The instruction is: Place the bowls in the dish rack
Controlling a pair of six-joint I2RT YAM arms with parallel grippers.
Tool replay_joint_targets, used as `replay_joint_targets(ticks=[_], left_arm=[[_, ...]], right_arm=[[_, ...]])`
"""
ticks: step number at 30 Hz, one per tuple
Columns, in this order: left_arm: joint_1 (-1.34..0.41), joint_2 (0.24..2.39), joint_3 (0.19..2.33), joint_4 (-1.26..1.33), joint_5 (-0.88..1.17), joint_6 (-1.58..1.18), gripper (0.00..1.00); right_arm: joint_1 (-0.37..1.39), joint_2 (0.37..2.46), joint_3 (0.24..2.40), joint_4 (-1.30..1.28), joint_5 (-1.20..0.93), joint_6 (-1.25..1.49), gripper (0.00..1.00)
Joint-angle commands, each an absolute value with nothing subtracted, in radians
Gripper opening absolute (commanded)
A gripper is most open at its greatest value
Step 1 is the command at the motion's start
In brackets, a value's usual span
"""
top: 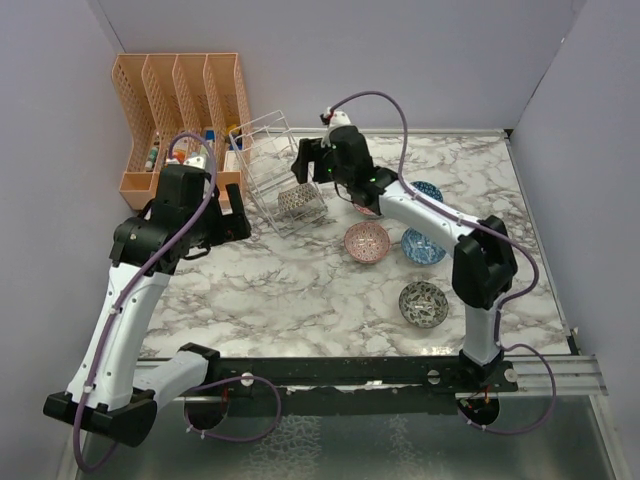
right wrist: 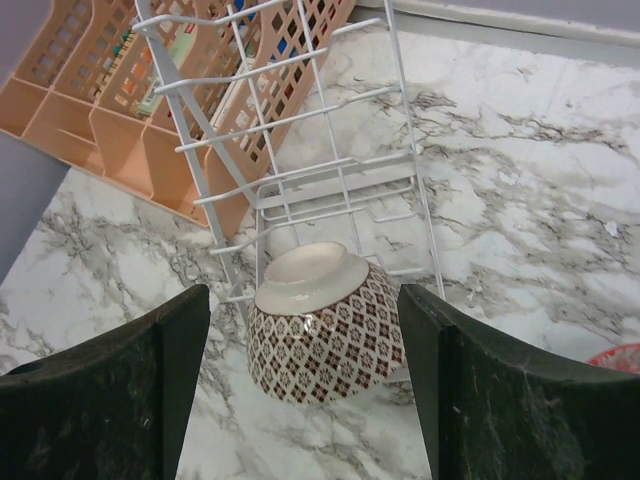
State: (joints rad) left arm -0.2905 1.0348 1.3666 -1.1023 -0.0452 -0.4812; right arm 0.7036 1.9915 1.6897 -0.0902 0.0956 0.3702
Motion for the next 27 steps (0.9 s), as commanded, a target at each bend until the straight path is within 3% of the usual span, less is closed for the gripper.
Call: replay_joint_targets(ticks=[1, 11, 27], left_arm=[[-0.297, 1.038, 1.493, -1.143, -0.168, -0.476, 0.99], [-0.298, 1.152, 1.805, -1.199, -0.288, -0.397, 0.99], [-0.299, 1.189, 1.754, -1.118, -0.272, -0.505, 0.99]], right_arm=[[0.669, 1.859, 1.636, -0.182, 0.056, 0.427, 0.76], [0.602, 1.690, 1.587, -0.558, 0.083, 0.384, 0.76], [0.467, 1.581, 1.594, -0.712, -0.119, 0.350, 0.78]])
